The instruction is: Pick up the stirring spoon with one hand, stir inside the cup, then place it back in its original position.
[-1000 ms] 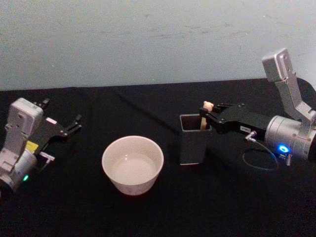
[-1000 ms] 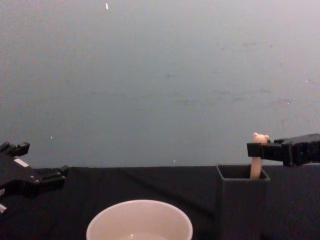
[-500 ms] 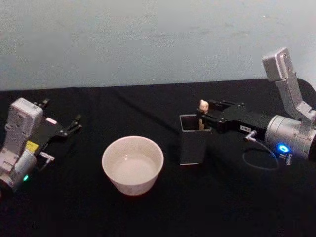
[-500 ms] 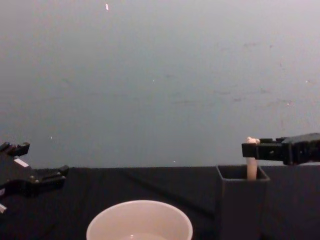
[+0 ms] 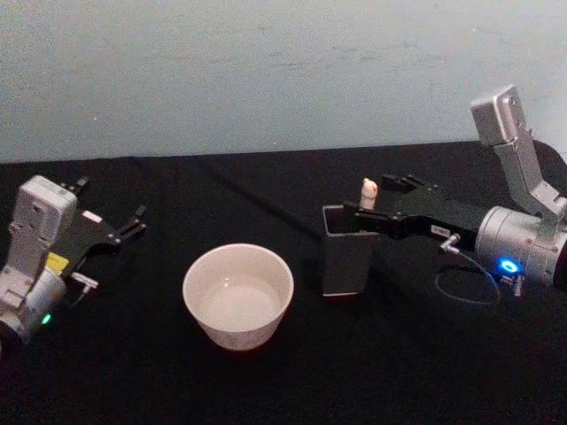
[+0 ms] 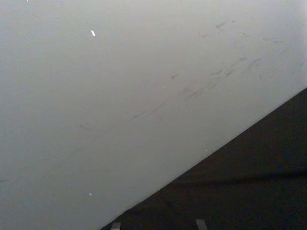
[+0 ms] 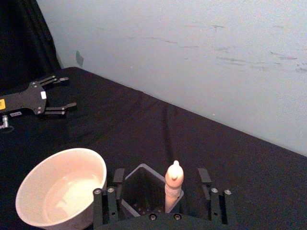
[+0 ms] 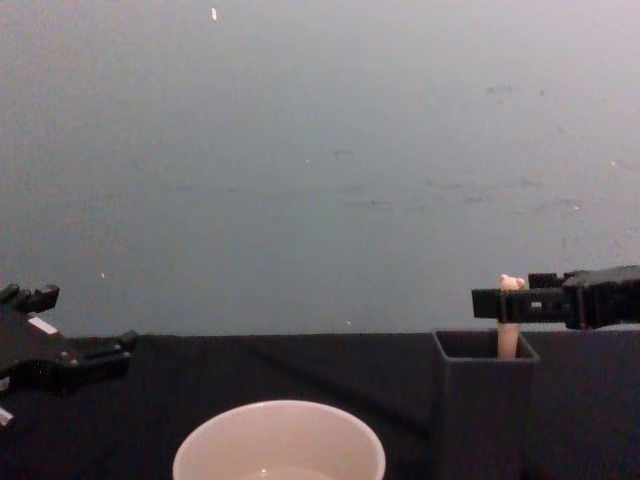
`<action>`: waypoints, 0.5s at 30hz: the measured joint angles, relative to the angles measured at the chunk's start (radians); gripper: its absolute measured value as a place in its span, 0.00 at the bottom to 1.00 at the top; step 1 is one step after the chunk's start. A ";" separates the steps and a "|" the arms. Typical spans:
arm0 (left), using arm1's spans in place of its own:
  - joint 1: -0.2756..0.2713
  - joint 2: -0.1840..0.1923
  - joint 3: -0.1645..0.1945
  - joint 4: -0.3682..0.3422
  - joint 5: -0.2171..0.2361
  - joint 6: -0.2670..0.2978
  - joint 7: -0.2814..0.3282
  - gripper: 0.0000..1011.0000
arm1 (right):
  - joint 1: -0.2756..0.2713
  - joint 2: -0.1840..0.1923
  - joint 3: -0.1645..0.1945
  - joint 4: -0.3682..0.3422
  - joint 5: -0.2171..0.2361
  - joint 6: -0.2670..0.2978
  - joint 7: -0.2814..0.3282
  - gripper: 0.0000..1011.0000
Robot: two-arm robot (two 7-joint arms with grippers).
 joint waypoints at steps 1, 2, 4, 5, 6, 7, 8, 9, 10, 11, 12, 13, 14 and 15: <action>0.000 0.000 0.000 0.000 0.000 0.000 0.000 0.99 | 0.000 0.000 0.000 0.000 0.000 0.000 0.000 0.94; 0.000 0.000 0.000 0.000 0.000 0.000 0.000 0.99 | 0.000 0.000 0.000 0.000 0.000 0.000 0.000 0.95; 0.000 0.000 0.000 0.000 0.000 0.000 0.000 0.99 | -0.002 -0.002 0.002 -0.001 -0.003 -0.004 -0.002 0.99; 0.000 0.000 0.000 0.000 0.000 0.000 0.000 0.99 | -0.004 -0.003 0.004 -0.003 -0.006 -0.008 -0.005 0.99; 0.000 0.000 0.000 0.000 0.000 0.000 0.000 0.99 | -0.006 -0.005 0.007 -0.006 -0.009 -0.013 -0.009 0.99; 0.000 0.000 0.000 0.000 0.000 0.000 0.000 0.99 | -0.012 -0.011 0.015 -0.012 -0.015 -0.025 -0.021 0.99; 0.000 0.000 0.000 0.000 0.000 0.000 0.000 0.99 | -0.017 -0.015 0.021 -0.015 -0.018 -0.033 -0.029 0.99; 0.000 0.000 0.000 0.000 0.000 0.000 0.000 0.99 | -0.023 -0.021 0.030 -0.019 -0.021 -0.046 -0.041 0.99; 0.000 0.000 0.000 0.000 0.000 0.000 0.000 0.99 | -0.038 -0.036 0.047 -0.027 -0.030 -0.079 -0.071 0.99; 0.000 0.000 0.000 0.000 0.000 0.000 0.000 0.99 | -0.045 -0.046 0.055 -0.031 -0.037 -0.098 -0.088 0.99; 0.000 0.000 0.000 0.000 0.000 0.000 0.000 0.99 | -0.064 -0.070 0.076 -0.040 -0.061 -0.150 -0.135 0.99; 0.000 0.000 0.000 0.000 0.000 0.000 0.000 0.99 | -0.072 -0.082 0.082 -0.044 -0.079 -0.182 -0.162 0.99; 0.000 0.000 0.000 0.000 0.000 0.000 0.000 0.99 | -0.079 -0.095 0.088 -0.045 -0.098 -0.212 -0.188 0.99; 0.000 0.000 0.000 0.000 0.000 0.000 0.000 0.99 | -0.085 -0.109 0.094 -0.045 -0.117 -0.238 -0.215 0.99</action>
